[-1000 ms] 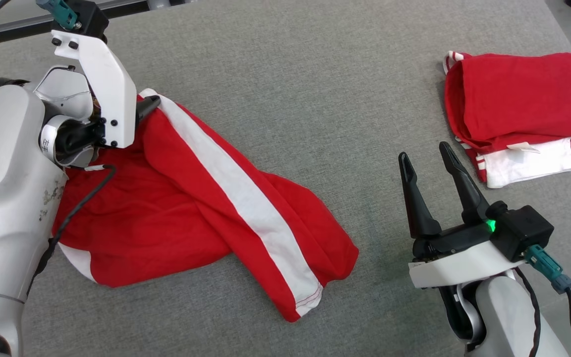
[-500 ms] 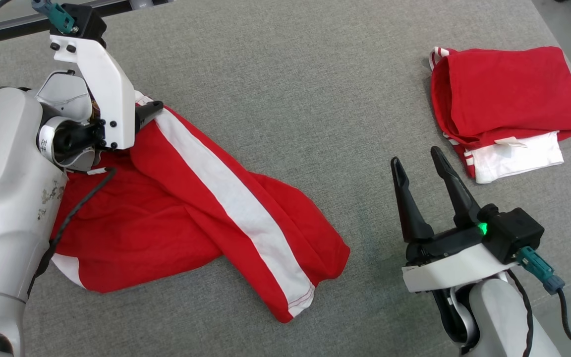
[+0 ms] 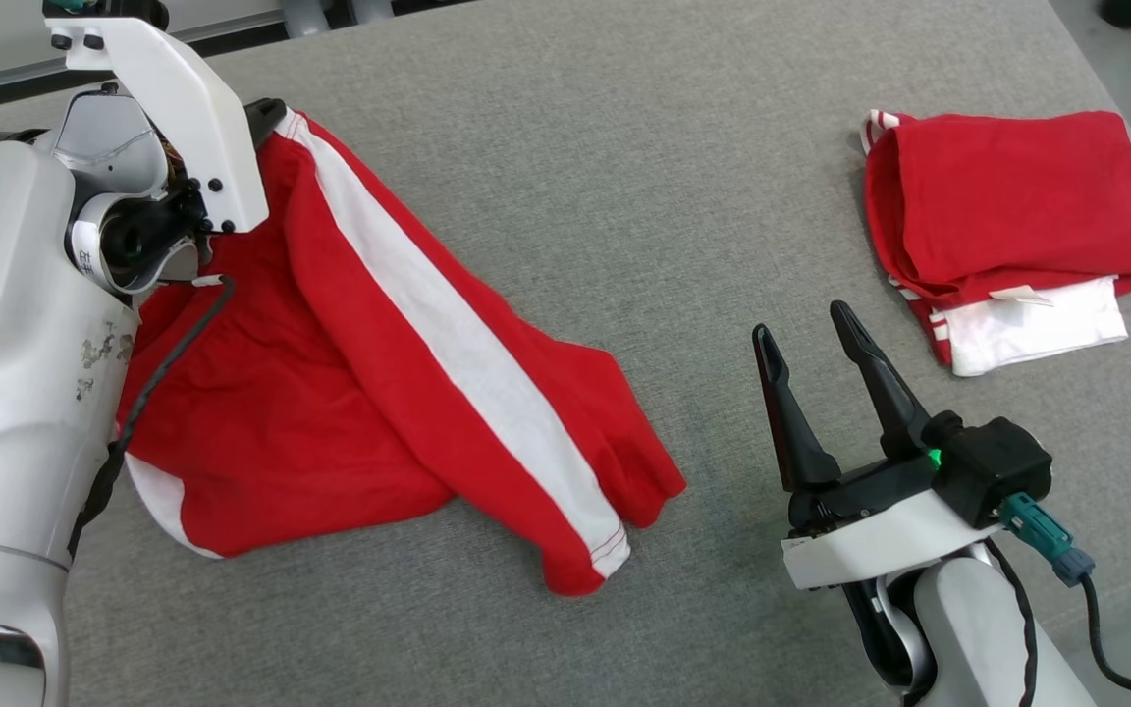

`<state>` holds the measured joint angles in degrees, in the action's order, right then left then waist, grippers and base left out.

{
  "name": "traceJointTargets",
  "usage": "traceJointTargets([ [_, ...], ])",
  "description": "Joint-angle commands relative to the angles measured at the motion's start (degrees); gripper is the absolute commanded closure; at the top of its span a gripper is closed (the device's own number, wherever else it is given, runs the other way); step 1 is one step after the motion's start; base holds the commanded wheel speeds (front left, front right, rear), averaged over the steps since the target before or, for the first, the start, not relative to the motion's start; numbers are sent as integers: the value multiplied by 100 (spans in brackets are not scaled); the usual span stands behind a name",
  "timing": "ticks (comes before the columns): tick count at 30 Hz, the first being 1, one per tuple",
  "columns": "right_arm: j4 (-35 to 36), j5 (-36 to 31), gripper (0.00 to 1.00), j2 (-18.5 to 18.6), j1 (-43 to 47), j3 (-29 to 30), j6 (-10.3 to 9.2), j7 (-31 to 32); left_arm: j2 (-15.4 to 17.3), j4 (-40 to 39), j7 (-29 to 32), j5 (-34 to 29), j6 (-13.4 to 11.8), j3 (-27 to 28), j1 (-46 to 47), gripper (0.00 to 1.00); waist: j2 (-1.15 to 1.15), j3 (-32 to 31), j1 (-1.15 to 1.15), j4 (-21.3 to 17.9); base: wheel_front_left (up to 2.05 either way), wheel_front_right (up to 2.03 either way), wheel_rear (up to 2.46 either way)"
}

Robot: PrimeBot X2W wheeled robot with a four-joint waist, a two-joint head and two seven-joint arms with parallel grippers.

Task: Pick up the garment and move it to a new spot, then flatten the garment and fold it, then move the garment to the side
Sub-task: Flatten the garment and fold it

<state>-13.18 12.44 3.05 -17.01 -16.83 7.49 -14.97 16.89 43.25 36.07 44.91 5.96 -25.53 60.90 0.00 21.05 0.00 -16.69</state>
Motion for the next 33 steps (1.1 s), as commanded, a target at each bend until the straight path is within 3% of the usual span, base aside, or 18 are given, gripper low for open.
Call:
traceJointTargets([
  [1, -3, -57, 0, 33, -39, -16, -2, -30, -29, 92, -237, -60, -44, 37, 79, 100, 0, -80, 0, 106, 0, 0, 0],
  [8, 1, -136, 0, 161, -148, -216, -1, -30, -69, 426, -1006, -131, -142, 168, 204, 100, 0, -184, 0, 395, 0, 0, 0],
  [19, -419, 77, 0, 637, -405, -1454, -2, -29, -191, 837, -1468, -23, 7, 172, 151, 100, 0, -248, 0, 765, 0, 0, 0],
  [27, -1289, 846, 0, 668, -803, -2147, -2, -2, -356, 932, -1580, 96, 110, 50, 220, 100, 0, -179, 0, 994, 0, 0, 0],
  [33, -1543, 1559, 0, 628, -1024, -2396, -2, -10, -386, 890, -1609, 164, 144, -71, 229, 100, 0, -118, 0, 1084, 0, 0, 0],
])
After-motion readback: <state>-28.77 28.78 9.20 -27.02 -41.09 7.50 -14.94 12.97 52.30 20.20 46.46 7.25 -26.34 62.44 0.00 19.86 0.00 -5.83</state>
